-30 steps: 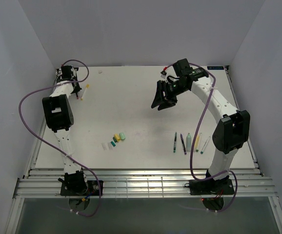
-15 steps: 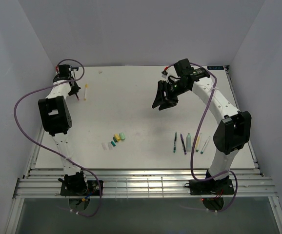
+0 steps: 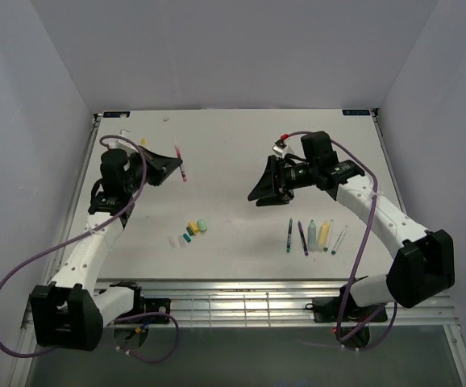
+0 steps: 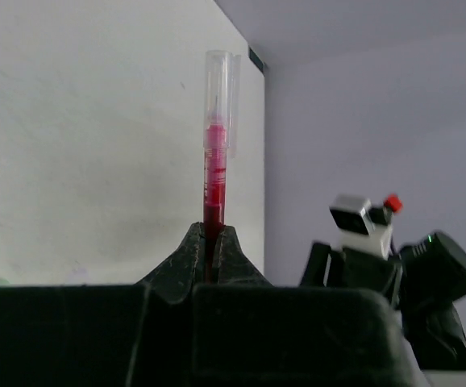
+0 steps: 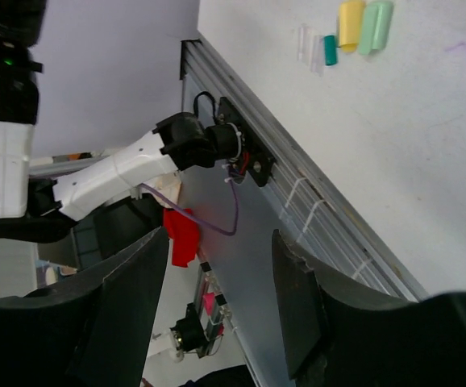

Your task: Open the pen caps

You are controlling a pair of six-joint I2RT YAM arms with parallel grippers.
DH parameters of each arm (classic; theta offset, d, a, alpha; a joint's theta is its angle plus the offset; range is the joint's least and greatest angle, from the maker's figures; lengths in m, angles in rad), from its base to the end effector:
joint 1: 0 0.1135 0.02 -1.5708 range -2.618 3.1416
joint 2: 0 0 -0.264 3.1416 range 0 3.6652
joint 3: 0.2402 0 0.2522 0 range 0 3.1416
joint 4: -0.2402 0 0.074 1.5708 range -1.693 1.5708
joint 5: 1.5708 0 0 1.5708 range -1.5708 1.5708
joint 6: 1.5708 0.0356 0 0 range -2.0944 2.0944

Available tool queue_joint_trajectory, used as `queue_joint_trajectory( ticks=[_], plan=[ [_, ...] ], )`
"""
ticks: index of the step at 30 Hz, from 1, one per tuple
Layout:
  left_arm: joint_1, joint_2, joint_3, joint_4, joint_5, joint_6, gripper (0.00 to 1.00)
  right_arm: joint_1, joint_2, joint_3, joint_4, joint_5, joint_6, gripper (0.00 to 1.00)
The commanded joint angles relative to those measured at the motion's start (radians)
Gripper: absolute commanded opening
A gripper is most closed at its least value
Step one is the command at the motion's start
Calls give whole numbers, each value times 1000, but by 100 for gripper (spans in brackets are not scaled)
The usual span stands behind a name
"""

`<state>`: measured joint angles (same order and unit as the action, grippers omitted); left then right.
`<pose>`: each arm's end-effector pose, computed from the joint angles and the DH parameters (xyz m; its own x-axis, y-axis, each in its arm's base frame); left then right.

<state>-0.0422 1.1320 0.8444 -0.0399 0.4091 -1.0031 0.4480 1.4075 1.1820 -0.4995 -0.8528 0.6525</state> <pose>0.2599 -0.0252 0.3062 -0.5227 -0.7522 -0.4012 -0.0478 0.4958 -0.8671 0.2607 0.1551 0.3131 -0.9564 -0.0165 -0.2915 -0.2672 0.4515 0.8513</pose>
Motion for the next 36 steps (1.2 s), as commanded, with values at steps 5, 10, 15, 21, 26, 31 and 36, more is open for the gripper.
queue_joint_trajectory(
  ticks=[5, 10, 15, 21, 26, 31, 36],
  plan=[
    [-242, -127, -47, -5, -26, -132, 0, 122, 27, 14, 382, -39, 216, 62],
    [-303, -166, -64, -6, -59, -158, 0, 147, 90, 99, 432, 29, 232, 63],
    [-305, -170, -57, -8, -70, -161, 0, 196, 122, 100, 549, 67, 297, 63],
    [-305, -153, -45, -6, -49, -186, 0, 241, 188, 172, 564, 133, 295, 60],
    [-305, -164, -65, 0, -12, -206, 0, 279, 240, 202, 569, 162, 305, 55],
    [-305, -186, -82, 5, 7, -220, 0, 311, 271, 194, 607, 179, 320, 40],
    [-303, -164, -71, 12, 66, -218, 3, 325, 268, 186, 607, 198, 312, 8]
  ],
)
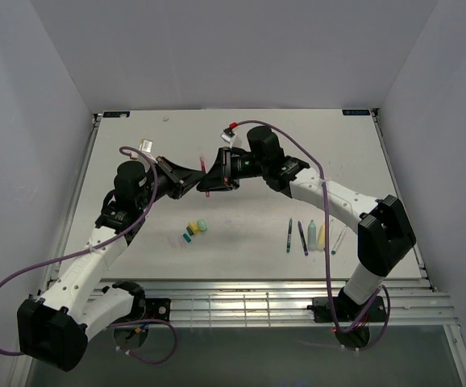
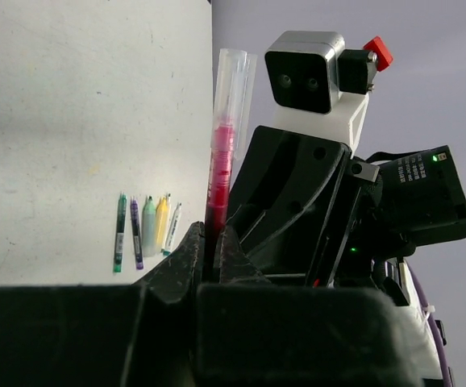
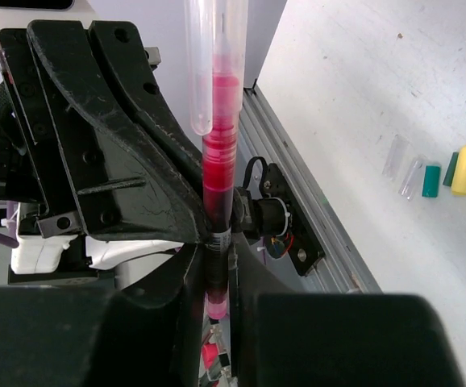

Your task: Open the pen caps

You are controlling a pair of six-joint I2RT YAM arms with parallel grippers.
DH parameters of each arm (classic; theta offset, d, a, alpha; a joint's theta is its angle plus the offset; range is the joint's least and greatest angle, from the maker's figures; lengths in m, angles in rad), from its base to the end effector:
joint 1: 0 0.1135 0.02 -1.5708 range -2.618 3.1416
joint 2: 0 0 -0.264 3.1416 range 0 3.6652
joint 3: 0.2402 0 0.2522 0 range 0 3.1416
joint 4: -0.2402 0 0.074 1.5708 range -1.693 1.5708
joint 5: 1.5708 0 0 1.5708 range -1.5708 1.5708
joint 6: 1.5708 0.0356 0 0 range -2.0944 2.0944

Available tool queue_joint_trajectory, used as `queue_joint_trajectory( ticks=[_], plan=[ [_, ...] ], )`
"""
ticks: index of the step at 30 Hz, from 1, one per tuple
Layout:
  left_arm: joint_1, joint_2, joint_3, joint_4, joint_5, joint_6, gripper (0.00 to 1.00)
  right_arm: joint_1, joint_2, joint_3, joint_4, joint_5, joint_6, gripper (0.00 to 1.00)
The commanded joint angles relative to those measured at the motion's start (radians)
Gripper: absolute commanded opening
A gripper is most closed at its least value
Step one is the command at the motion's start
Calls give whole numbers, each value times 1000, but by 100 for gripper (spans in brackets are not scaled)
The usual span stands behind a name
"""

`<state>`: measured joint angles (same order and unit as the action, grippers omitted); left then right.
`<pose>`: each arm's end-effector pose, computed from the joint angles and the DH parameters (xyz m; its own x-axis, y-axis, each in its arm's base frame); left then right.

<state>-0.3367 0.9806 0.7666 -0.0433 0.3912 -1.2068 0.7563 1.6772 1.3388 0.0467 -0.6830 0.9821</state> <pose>0.2113 -0.0883 0.3122 -0.6962 -0.6716 -0.2536 0.0082 0.3458 -0.9383 0.2729 0.2883 0.3221 -0.9245 0.0147 -0.3809 -0.3657 0.2471 0.8973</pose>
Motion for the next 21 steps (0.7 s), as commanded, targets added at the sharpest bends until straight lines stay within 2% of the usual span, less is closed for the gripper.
queue_joint_trajectory(
  ticks=[1, 2, 4, 6, 9, 15, 21],
  plan=[
    [-8, -10, 13, -13, 89, -10, 9, 17, -11, 23, 50, 28, -20, 8],
    [-4, -5, 16, -13, 97, -5, 30, 18, -17, 19, 39, 31, -25, 8],
    [4, 18, 28, -24, 138, 10, 47, 18, -49, -6, 3, 34, -40, 8],
    [18, 41, 74, -59, 159, 68, 56, 18, -89, -32, -17, 33, -52, 8],
    [27, 52, 105, -87, 169, 131, 65, 18, -132, -85, -39, 8, -65, 8],
    [45, 73, 114, -52, 207, 138, 65, 18, -177, -148, 16, -64, -28, 8],
    [47, 105, 74, 129, 316, 72, 60, 18, -166, -179, 109, -119, 25, 8]
  ],
)
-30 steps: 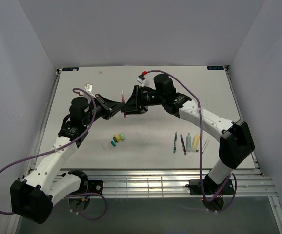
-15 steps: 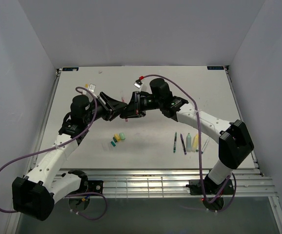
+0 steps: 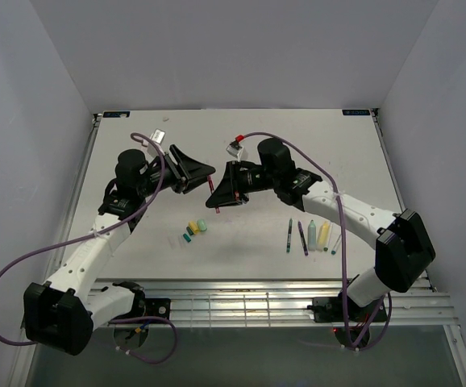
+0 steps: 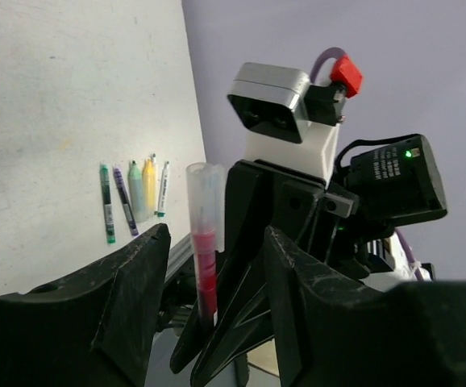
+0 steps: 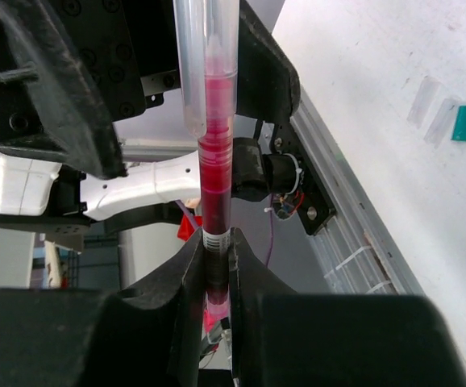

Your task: Open the pen caps

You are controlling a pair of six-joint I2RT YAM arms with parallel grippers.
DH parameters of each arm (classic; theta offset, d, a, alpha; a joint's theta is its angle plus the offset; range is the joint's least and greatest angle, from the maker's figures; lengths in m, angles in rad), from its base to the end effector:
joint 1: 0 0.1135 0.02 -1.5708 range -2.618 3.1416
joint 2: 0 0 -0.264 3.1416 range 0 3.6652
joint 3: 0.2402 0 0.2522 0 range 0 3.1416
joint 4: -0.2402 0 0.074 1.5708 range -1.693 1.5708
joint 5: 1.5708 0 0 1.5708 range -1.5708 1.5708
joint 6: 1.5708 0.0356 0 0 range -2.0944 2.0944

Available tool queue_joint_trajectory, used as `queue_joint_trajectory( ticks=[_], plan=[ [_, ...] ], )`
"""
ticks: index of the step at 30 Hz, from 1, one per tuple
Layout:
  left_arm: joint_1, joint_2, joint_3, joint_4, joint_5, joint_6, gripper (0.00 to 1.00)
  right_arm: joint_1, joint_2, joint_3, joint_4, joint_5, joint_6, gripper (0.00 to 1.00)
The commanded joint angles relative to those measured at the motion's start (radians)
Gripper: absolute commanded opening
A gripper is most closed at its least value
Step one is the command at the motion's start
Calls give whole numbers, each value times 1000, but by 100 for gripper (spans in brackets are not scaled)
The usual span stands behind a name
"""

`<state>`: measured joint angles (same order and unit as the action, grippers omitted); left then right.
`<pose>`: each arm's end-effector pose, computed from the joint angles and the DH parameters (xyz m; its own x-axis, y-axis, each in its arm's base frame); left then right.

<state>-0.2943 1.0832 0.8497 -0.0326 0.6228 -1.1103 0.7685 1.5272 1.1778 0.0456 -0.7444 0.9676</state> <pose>0.2311 -0.0918 0.3214 -0.8054 -0.5162 -0.2913 0.1186 0.3412 -0.9325 0.2383 0.2639 0.3198 -0.9258 -0.0525 -0.3744 -0.3765 0.2163 0.9008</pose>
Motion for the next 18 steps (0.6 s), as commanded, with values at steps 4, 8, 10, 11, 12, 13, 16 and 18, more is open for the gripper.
queue_joint_trajectory(
  ticks=[4, 8, 10, 11, 12, 13, 16, 18],
  plan=[
    [4, -5, -43, 192, 120, -48, 58, 6, -7, -58, 227, -108, 115, 8],
    [4, -3, -38, 191, 126, -34, 53, 6, -6, -83, 293, -136, 155, 8],
    [3, -3, -37, 192, 127, -36, 47, 6, -2, -86, 304, -147, 164, 8],
    [4, -2, -35, 191, 127, -36, 44, 6, -4, -95, 321, -150, 175, 8],
    [4, 0, -35, 191, 127, -37, 37, 6, -4, -101, 333, -153, 183, 8],
    [3, 3, -35, 192, 126, -40, 34, 6, -6, -106, 339, -156, 186, 8],
    [4, 15, -37, 191, 127, -49, 14, 5, -7, -115, 338, -161, 191, 8],
    [4, 24, -34, 186, 129, -56, 8, 5, -10, -118, 333, -167, 191, 8]
  ],
)
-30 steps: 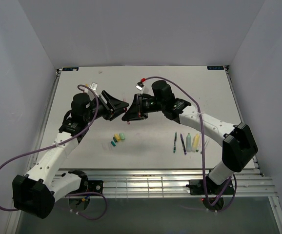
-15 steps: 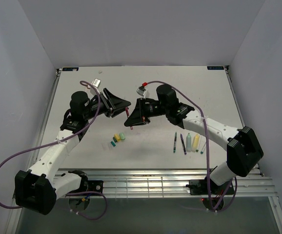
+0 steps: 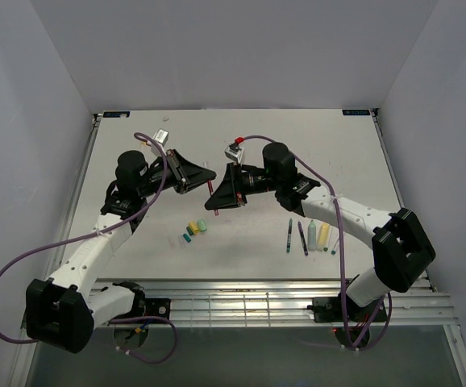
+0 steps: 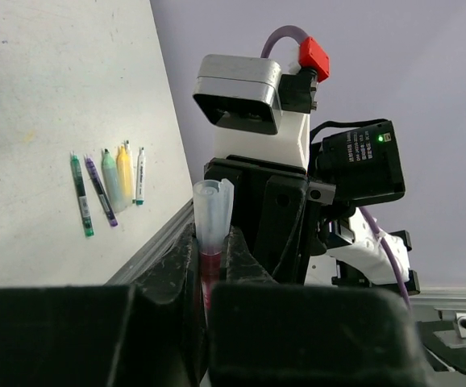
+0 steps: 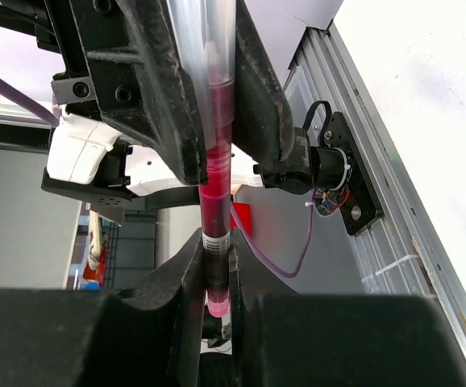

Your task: Open the pen caps

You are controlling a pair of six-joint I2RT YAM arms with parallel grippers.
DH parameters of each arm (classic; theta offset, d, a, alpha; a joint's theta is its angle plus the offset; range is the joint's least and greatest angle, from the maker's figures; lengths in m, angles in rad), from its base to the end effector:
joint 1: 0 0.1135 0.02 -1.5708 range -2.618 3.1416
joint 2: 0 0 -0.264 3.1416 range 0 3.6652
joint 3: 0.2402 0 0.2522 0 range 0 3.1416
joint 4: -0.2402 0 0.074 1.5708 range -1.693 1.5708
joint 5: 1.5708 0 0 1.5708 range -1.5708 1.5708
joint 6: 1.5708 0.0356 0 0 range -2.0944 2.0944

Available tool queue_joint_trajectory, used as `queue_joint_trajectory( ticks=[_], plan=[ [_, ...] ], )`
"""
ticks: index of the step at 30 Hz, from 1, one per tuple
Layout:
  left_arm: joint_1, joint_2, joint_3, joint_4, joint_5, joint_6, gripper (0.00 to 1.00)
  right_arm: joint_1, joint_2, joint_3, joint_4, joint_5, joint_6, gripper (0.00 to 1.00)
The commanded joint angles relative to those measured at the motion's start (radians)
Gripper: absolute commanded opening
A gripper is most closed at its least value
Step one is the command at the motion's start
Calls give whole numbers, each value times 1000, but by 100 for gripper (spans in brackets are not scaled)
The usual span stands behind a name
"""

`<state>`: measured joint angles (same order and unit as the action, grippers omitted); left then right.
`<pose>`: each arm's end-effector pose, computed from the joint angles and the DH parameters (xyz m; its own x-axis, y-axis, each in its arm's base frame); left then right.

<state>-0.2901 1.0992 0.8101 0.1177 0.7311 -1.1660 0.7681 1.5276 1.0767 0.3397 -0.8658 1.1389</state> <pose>0.2337 -0.0946 0.3192 -0.8396 -0.4635 -0.2834 0.1819 0.2517 -0.9506 0.2341 0.2638 0.3137 -0.9367 -0.0866 -0.3392 -0.3439 0.0450 0.9379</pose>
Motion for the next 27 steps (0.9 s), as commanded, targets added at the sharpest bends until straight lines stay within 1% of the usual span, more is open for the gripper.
queue_joint_trajectory(
  ticks=[1, 4, 5, 6, 7, 9, 10, 11, 12, 13, 14, 15, 17, 18, 20, 23, 26, 27],
  plan=[
    [0, 13, 9, 33, 19, 2, 4, 5, -12, -20, 39, -45, 21, 8],
    [2, 33, 40, -2, -1, 17, 0, 0, -26, -38, 24, -41, 15, 8],
    [2, 45, 53, -25, -25, 23, 0, -3, -32, -44, 10, -39, 9, 8],
    [2, 51, 69, -86, -44, 31, 0, -6, -44, -46, -66, -33, -37, 8],
    [3, 56, 99, -111, -64, 38, 0, -7, -49, -31, -135, -12, -82, 8],
    [6, 74, 126, -202, -123, 39, 0, -7, -53, 18, -313, 31, -201, 8],
    [8, 83, 159, -232, -145, 37, 0, -6, -50, 88, -531, 103, -338, 8],
    [9, 96, 179, -268, -166, 35, 0, -3, -46, 129, -638, 157, -406, 8],
    [9, 108, 202, -348, -212, 34, 0, 14, -34, 168, -733, 210, -466, 8],
    [9, 143, 227, -389, -234, 31, 0, 22, -24, 228, -890, 319, -558, 8],
    [8, 157, 266, -424, -251, 20, 0, 34, -18, 247, -942, 367, -588, 8],
    [9, 183, 280, -462, -274, 11, 0, 68, -8, 264, -990, 460, -616, 8],
    [8, 198, 308, -483, -298, -7, 0, 95, 3, 282, -1076, 519, -659, 8],
    [9, 203, 317, -519, -338, -17, 0, 117, 5, 282, -1090, 554, -663, 8],
    [9, 212, 328, -533, -366, -32, 0, 131, 8, 279, -1114, 565, -677, 8],
    [9, 231, 351, -584, -417, -17, 0, 129, 6, 267, -1116, 561, -679, 8],
    [9, 254, 371, -608, -397, 99, 0, 114, 2, 255, -1116, 568, -674, 8],
    [9, 261, 374, -674, -395, 164, 0, 100, 0, 229, -1113, 548, -663, 8]
  ],
)
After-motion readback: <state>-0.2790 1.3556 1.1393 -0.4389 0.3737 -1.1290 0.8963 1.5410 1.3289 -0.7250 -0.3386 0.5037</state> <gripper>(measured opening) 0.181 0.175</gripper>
